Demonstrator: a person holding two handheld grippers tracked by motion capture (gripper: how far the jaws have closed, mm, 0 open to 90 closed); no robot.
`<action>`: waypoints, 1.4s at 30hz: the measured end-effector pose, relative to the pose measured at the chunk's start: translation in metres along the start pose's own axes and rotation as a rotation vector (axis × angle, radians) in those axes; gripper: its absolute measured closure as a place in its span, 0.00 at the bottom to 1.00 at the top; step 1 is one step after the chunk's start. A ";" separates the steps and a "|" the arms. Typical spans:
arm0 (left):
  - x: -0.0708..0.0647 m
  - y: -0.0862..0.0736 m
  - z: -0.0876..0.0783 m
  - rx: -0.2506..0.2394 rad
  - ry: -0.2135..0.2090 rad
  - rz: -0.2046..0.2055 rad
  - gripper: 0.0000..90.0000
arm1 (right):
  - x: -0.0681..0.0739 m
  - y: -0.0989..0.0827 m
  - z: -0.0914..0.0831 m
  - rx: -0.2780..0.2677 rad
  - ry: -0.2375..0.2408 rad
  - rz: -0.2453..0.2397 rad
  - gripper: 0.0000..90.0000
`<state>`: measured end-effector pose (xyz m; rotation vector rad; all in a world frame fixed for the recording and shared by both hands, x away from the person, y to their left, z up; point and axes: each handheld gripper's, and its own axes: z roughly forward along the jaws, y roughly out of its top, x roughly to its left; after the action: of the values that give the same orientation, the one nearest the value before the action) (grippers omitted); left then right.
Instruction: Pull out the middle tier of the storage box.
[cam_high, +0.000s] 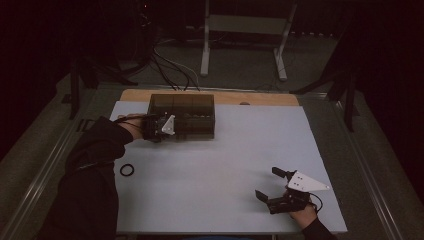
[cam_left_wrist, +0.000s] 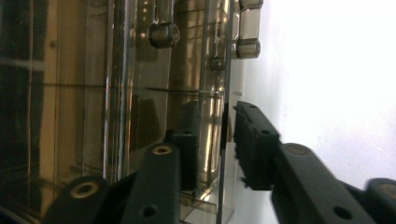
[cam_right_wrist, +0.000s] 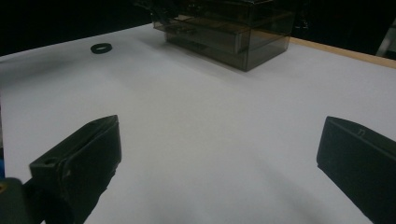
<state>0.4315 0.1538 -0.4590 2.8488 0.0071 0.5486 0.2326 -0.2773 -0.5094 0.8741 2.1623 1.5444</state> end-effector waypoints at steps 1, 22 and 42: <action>0.001 0.000 0.000 -0.004 -0.011 0.002 0.85 | 0.000 0.000 0.000 0.000 0.000 0.000 0.00; 0.016 0.012 0.005 0.086 -0.164 0.003 0.96 | 0.000 0.000 0.000 0.000 0.002 -0.001 0.00; 0.000 0.014 0.000 0.081 -0.248 -0.005 0.99 | 0.000 0.000 0.000 0.003 0.001 -0.002 0.00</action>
<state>0.4311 0.1401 -0.4561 2.9745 -0.0064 0.1955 0.2322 -0.2771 -0.5093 0.8714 2.1665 1.5414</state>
